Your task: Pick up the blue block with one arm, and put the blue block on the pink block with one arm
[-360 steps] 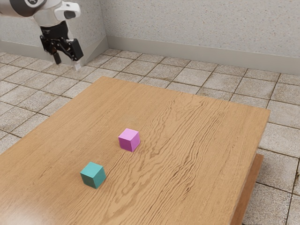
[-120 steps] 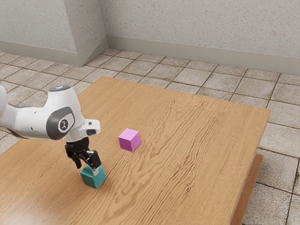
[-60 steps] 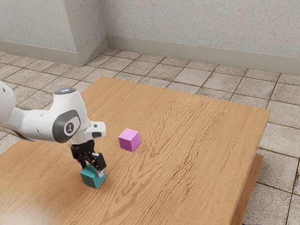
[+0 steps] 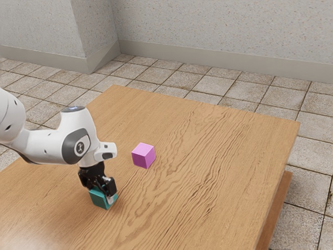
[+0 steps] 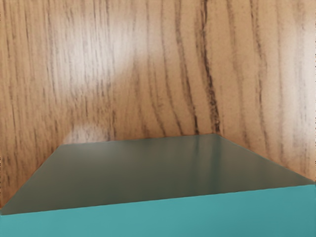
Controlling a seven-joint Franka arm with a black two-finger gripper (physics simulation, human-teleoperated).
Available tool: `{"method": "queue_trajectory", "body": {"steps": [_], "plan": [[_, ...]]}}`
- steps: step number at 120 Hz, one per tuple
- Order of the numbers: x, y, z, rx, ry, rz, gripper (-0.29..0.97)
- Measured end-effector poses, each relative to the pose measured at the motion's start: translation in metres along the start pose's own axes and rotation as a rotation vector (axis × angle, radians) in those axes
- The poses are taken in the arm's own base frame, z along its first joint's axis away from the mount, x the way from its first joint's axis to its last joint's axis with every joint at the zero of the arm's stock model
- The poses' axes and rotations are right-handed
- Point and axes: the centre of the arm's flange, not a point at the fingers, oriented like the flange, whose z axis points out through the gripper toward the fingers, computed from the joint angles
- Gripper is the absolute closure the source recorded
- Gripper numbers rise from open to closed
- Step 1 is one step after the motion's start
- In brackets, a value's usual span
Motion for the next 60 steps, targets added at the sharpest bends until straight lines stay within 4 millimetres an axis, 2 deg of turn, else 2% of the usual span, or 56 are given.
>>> {"method": "queue_trajectory", "body": {"steps": [12, 26, 36, 41, 49, 60], "plan": [[0.003, 0.001, -0.008, 0.007, 0.017, 0.005, 0.34], [0.008, 0.007, -0.042, 0.022, 0.086, 0.030, 0.42], [0.019, 0.010, -0.070, 0.035, 0.142, 0.047, 0.40], [0.030, 0.011, -0.087, 0.042, 0.171, 0.057, 0.39], [0.062, 0.013, -0.129, 0.062, 0.216, 0.080, 0.38], [0.096, 0.006, -0.155, 0.086, 0.209, 0.087, 0.38]]}}
